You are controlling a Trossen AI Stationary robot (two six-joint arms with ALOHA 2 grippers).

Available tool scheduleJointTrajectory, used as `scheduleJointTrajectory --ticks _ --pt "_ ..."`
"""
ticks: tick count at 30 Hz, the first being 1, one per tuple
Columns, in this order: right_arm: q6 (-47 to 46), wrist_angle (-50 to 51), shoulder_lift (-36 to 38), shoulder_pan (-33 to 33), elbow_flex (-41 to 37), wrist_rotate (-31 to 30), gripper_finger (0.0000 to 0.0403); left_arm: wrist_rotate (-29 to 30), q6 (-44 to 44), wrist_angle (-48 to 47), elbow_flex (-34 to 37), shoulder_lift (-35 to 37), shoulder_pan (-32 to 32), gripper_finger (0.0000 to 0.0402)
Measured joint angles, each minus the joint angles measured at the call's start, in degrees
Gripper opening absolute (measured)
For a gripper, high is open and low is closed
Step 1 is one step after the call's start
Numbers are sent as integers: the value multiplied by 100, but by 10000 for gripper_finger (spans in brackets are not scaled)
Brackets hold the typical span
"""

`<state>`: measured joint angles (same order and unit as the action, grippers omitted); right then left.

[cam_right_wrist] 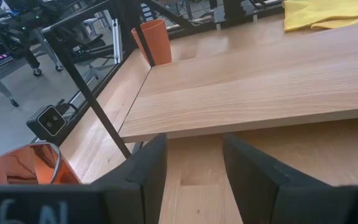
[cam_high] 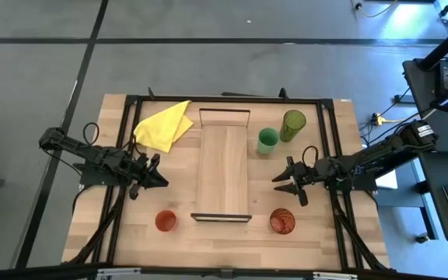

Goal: Stack small to large cups/mugs on shelf

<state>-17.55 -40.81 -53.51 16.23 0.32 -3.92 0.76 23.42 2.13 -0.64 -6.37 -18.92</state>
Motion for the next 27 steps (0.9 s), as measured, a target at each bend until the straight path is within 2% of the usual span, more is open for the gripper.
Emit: scheduleJointTrajectory --ticks 21,25,27 --pt "8 0 1 0 0 0 158 -1 0 0 0 0 0 35" --pt "877 -125 2 2 0 -165 158 -1 0 0 0 1 -2 35" --pt "870 -169 2 2 0 -207 158 -1 0 0 -1 2 -1 35"
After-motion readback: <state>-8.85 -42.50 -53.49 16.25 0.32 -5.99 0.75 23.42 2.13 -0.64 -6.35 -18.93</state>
